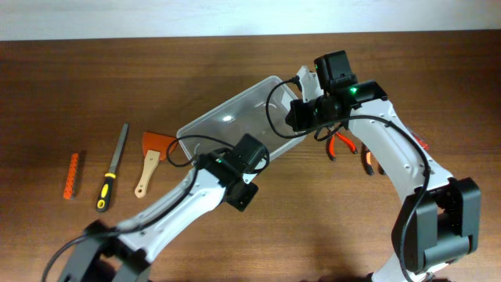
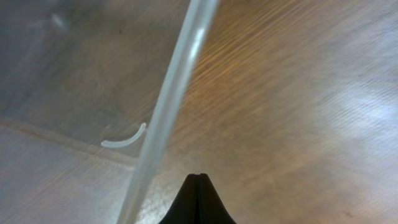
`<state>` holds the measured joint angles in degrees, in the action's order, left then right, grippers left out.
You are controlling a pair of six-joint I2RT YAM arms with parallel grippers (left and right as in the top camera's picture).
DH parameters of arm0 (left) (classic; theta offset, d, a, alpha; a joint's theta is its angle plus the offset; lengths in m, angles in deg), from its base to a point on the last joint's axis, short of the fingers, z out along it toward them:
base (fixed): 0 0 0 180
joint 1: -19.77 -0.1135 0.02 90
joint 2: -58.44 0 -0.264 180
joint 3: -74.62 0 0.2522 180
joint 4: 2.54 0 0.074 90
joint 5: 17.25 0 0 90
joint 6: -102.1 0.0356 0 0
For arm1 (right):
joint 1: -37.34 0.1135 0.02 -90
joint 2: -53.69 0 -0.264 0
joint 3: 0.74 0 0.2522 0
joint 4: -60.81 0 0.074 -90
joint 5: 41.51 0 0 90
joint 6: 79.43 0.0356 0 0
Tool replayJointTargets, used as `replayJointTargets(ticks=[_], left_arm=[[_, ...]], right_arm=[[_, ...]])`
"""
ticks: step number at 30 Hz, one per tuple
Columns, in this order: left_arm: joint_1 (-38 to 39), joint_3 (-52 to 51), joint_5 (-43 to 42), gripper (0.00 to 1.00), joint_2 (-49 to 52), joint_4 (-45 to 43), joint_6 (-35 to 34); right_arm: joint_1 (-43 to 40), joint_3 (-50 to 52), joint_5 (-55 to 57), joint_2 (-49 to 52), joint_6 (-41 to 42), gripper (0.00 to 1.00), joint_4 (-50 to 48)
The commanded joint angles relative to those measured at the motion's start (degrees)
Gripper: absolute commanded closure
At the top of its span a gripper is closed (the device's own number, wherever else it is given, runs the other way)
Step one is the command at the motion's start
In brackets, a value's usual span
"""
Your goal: Pack container
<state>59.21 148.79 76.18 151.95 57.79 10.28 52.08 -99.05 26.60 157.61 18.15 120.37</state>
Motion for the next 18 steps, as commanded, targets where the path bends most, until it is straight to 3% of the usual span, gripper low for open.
replayJointTargets(ticks=[1, 6, 18], left_arm=[[0.2, -0.8, 2.5, 0.98, 2.0, -0.5, -0.7], [0.2, -0.8, 5.4, 0.98, 2.5, -1.0, -0.7], [-6.8, -0.8, 8.9, 0.98, 2.5, -2.7, 0.5]], right_arm=[[0.3, -0.9, 2.3, 2.8, 0.5, 0.89, 0.2], [0.3, -0.9, 3.6, 5.9, 0.5, 0.96, 2.8], [0.3, -0.9, 4.6, 5.7, 0.2, 0.96, 10.1]])
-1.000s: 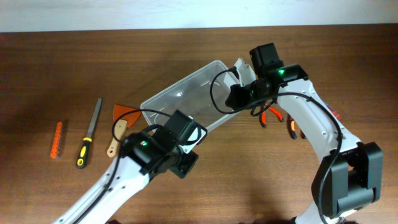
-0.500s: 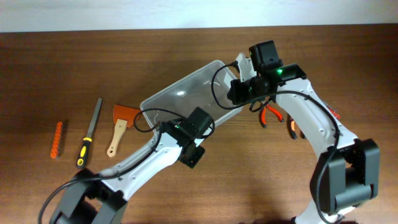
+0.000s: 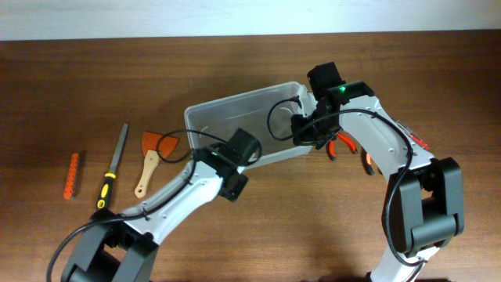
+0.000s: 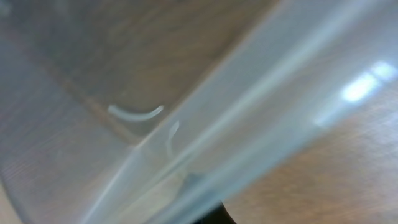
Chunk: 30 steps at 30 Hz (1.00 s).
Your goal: Pack container
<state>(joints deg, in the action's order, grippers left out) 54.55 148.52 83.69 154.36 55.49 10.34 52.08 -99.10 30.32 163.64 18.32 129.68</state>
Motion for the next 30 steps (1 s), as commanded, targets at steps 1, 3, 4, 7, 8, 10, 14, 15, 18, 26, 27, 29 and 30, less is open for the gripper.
replayJointTargets(ticks=[1, 3, 4, 7, 8, 10, 14, 15, 18, 26, 27, 29, 30], left_arm=[[-2.8, -0.5, 1.4, 0.98, 0.1, -0.8, 0.7], [-3.9, -0.4, 1.4, 0.98, 0.1, -1.6, 1.4], [-4.5, -0.1, 1.4, 0.98, 0.1, -1.9, 1.4], [-6.4, 1.4, 1.3, 0.98, 0.1, -1.6, 1.4], [-6.7, 2.3, 1.3, 0.98, 0.1, -1.0, 1.4], [-7.3, 5.0, 1.6, 0.98, 0.1, 1.8, 1.4], [-7.8, 13.6, 2.7, 0.91, -0.5, 10.3, 1.4], [-7.9, 16.1, 3.2, 0.86, -0.9, 12.7, 1.4], [-8.7, 21.9, 4.1, 0.69, -2.1, 18.9, 1.4], [-17.5, 23.8, 3.7, 0.43, -3.5, 26.9, 1.3], [-19.4, 23.5, 3.4, 0.39, -3.5, 27.3, 1.4], [-23.2, 22.8, 3.2, 0.38, -3.2, 27.6, 1.4], [-24.9, 22.4, 2.6, 0.38, -3.1, 27.5, 1.5]], right_arm=[[0.3, -0.9, 0.9, -0.3, -0.1, 0.96, 1.4], [0.3, -0.9, 0.9, -0.5, -0.4, 0.96, 2.4], [0.3, -0.9, 0.9, -0.6, -0.4, 0.96, 2.9], [0.3, -0.9, 0.9, -2.1, -1.8, 0.96, 3.5], [0.3, -1.0, 0.9, -2.8, -2.0, 0.96, 3.5], [0.2, -2.1, 0.8, -4.9, -2.9, 0.96, 3.6], [0.2, -8.0, 1.1, -11.0, -4.8, 0.96, 5.6], [0.2, -9.9, 1.7, -12.5, -4.8, 0.95, 6.3], [-0.2, -15.6, 6.1, -16.7, -4.7, 0.87, 8.5], [-4.4, -19.5, 12.9, -24.2, -4.3, 0.61, 13.6], [-5.1, -19.5, 12.9, -24.5, -4.3, 0.38, 14.5], [-6.9, -19.5, 12.9, -24.8, -4.3, 0.01, 16.4], [-7.8, -19.5, 12.9, -24.8, -4.3, 0.01, 17.3]])
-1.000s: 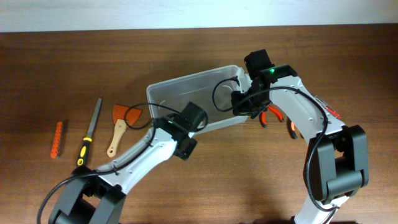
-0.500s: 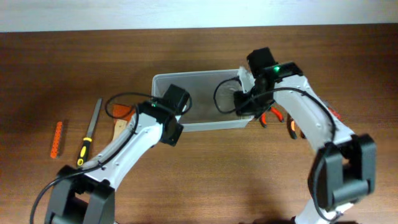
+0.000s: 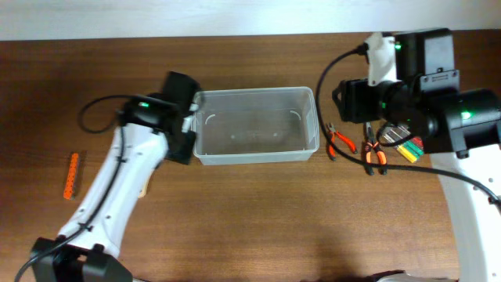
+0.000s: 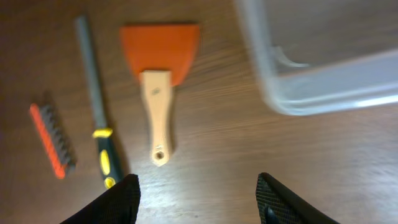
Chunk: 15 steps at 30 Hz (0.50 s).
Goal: Pack container
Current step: 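Release the container and withdraw both grippers outward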
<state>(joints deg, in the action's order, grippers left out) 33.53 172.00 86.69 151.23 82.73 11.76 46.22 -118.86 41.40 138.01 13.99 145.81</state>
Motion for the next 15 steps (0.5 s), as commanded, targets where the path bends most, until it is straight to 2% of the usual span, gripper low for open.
replayJointTargets(ticks=[1, 5, 10, 15], left_arm=[[-5.7, -1.3, -2.3, 0.38, 0.1, 0.1, 1.4], [-11.6, -3.4, -12.8, 0.38, 0.5, -3.1, 13.1], [-15.0, -5.8, -12.6, 0.38, 2.6, -8.0, 17.2], [-16.4, -6.6, -12.7, 0.38, 7.0, -9.3, 19.1]], right_arm=[[-2.8, 0.3, 1.8, 0.9, 0.0, 0.01, 2.1], [-6.6, 0.3, 1.8, 0.9, 0.1, 0.01, 4.2], [-10.4, 0.3, 1.8, 0.9, 0.2, 0.01, 6.2], [-11.2, 0.3, 1.8, 1.0, 0.2, 0.01, 6.4]])
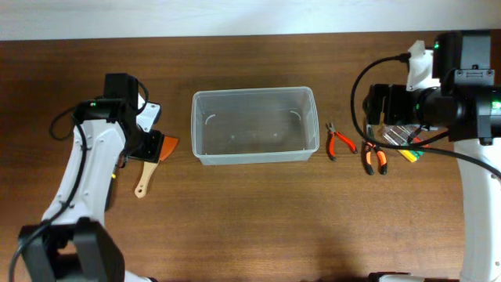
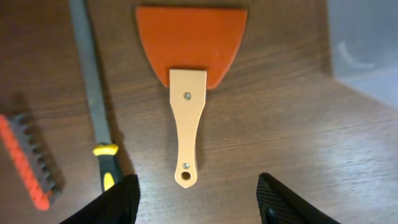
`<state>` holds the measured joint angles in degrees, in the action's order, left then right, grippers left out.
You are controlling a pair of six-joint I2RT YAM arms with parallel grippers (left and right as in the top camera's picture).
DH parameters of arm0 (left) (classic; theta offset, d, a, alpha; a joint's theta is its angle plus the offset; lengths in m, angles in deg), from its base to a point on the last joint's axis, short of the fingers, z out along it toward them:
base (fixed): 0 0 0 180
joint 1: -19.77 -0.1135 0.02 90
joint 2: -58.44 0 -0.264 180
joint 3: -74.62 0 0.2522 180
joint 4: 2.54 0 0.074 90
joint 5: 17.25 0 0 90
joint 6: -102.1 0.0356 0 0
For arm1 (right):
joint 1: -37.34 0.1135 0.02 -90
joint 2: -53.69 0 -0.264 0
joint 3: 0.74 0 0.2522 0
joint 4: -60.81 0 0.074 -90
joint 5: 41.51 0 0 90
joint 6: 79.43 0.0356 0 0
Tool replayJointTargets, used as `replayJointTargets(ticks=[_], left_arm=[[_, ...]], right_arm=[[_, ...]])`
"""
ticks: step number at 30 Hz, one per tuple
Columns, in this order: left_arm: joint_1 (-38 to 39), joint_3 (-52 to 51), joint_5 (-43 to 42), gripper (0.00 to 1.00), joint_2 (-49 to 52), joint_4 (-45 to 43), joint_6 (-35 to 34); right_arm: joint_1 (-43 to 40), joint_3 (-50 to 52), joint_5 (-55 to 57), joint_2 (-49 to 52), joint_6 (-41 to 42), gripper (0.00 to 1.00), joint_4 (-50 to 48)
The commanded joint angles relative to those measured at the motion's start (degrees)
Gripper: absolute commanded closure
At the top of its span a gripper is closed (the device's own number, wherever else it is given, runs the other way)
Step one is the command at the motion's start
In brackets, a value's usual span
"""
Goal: Pack container
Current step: 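Release the container and withdraw both grippers outward, then lower the left gripper and grasp the orange scraper's wooden handle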
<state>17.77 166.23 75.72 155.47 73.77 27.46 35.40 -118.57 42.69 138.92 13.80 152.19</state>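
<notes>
The clear plastic container (image 1: 254, 125) lies square at the table's middle with nothing inside. Left of it is a scraper (image 2: 189, 81) with an orange blade and a wooden handle. My left gripper (image 2: 196, 190) hangs open above the handle's end, one finger on each side, not touching it. From overhead the left gripper (image 1: 145, 145) covers most of the blade. A file (image 2: 93, 106) with a yellow-black handle and an orange bit strip (image 2: 28, 158) lie further left. My right arm (image 1: 391, 103) hovers over the tools at the right, its fingers hidden.
Red pliers (image 1: 338, 142), orange-black pliers (image 1: 374, 157) and a green-yellow item (image 1: 407, 150) lie right of the container. The table's far edge runs along the top of the overhead view.
My left gripper moved left from the container's left end to above the scraper's handle, still open. The right arm shifted a little to the right. The container stayed put.
The container first sat askew, with both arms at it and my left gripper shut by its near rim. It was then turned closer to level. Later it lay square, both arms away from it, left gripper open. Now the left gripper hangs over the scraper.
</notes>
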Motion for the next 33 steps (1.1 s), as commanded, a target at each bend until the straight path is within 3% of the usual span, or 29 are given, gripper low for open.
replayJointTargets(ticks=[1, 9, 13, 33], left_arm=[[-0.7, -0.9, -1.7, 0.38, 4.0, -0.4, 3.5], [-0.7, -0.9, -1.5, 0.39, 14.0, -2.3, 4.9], [-0.7, -0.9, -0.1, 0.47, 17.2, -4.2, 4.9], [-0.8, -2.9, 0.9, 0.50, 21.2, -11.6, 4.9]], right_arm=[[-0.4, 0.0, 0.5, 0.0, 0.4, 0.01, 0.0], [-0.4, 0.0, 0.5, 0.1, 0.4, 0.01, 0.0], [-0.4, 0.0, 0.5, 0.1, 0.2, 0.01, 0.2], [-0.4, 0.0, 8.6, 0.1, 0.2, 0.01, 5.1]])
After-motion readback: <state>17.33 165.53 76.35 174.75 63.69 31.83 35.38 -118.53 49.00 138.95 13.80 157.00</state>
